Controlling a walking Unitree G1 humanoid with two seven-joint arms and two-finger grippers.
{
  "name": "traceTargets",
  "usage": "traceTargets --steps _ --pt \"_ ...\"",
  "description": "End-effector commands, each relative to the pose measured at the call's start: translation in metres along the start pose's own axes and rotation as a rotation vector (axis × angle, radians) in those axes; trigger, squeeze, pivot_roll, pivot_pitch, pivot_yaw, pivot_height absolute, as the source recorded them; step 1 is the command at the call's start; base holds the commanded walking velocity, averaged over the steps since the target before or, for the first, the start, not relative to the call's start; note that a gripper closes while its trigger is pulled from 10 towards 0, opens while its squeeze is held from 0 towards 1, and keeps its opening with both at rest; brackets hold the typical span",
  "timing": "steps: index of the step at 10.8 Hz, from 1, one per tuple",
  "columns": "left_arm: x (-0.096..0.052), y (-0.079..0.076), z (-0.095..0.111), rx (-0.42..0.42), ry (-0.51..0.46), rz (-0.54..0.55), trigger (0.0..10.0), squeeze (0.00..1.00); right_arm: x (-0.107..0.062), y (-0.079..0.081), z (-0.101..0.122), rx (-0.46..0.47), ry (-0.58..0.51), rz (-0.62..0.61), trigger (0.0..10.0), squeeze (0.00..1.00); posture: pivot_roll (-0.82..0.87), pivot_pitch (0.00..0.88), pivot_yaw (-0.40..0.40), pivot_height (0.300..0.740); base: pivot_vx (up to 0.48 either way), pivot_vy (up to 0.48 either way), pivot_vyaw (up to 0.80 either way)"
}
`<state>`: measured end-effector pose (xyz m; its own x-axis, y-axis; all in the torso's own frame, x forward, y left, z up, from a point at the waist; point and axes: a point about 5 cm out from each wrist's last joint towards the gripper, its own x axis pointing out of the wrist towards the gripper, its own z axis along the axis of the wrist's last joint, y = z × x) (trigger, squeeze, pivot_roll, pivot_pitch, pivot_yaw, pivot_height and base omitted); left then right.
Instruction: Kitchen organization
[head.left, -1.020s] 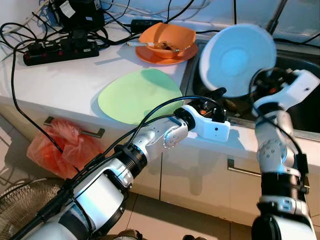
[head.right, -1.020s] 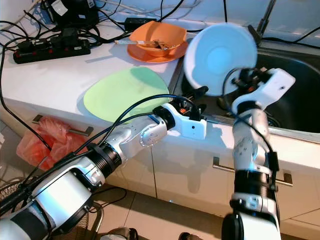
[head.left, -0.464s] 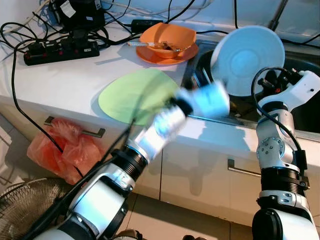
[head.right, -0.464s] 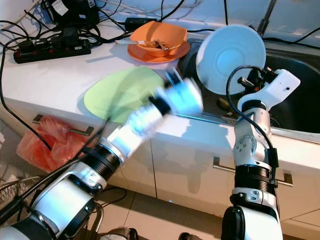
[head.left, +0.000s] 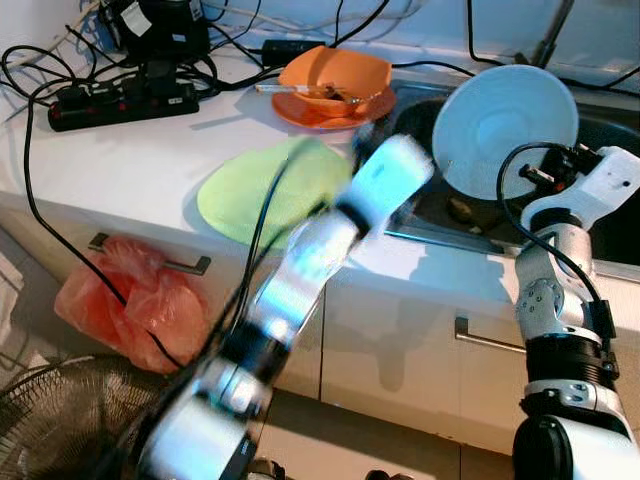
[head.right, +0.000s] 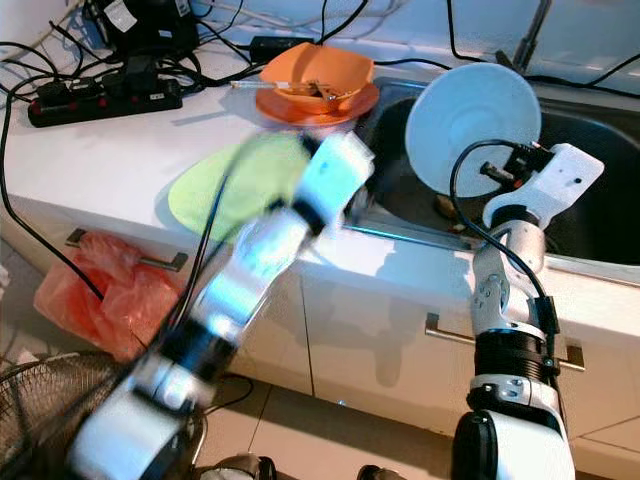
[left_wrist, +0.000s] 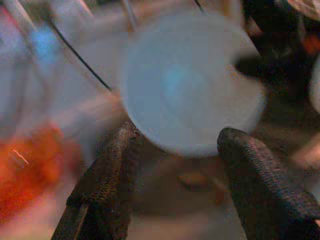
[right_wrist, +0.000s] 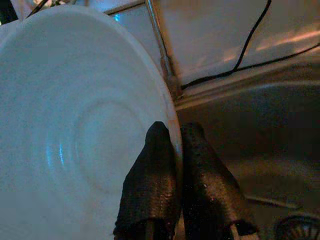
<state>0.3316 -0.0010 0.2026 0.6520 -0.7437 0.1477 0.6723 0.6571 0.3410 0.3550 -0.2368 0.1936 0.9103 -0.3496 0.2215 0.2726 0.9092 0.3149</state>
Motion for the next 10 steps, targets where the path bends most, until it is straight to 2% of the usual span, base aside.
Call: traceTargets --steps 1,3,6,7,8,10 --pt "-0.004 -0.002 0.0 -0.056 0.027 -0.051 10.0 0.0 0.002 -0.002 0.009 -0.032 -0.055 0.0 0.0 0.0 0.15 0.061 0.002 0.74 0.0 0.0 0.0" --pt "-0.016 0.004 -0.005 -0.119 0.084 -0.06 10.0 0.0 0.004 -0.002 0.008 -0.064 -0.067 0.002 0.0 0.0 0.16 0.062 0.0 0.74 0.0 0.0 0.0" --pt "-0.025 0.006 0.0 -0.128 0.144 -0.124 10.0 0.0 0.009 0.003 0.005 -0.203 -0.076 0.063 0.0 0.0 0.17 0.089 -0.01 0.74 0.0 0.0 0.0" --pt "-0.028 0.006 0.001 -0.139 0.156 -0.128 10.0 0.0 0.011 -0.001 0.002 -0.252 -0.06 0.068 0.4 0.0 0.17 0.097 -0.01 0.74 0.0 0.0 0.0" --pt "-0.029 0.007 0.003 -0.143 0.169 -0.122 10.0 0.0 0.013 -0.003 0.0 -0.345 -0.052 0.083 10.0 0.0 0.17 0.103 -0.009 0.74 0.0 0.0 0.0" --pt "-0.033 0.002 0.003 -0.161 0.192 -0.146 10.0 0.0 0.017 0.001 -0.006 -0.526 -0.041 0.174 10.0 0.0 0.18 0.092 -0.008 0.74 0.0 0.0 0.0"
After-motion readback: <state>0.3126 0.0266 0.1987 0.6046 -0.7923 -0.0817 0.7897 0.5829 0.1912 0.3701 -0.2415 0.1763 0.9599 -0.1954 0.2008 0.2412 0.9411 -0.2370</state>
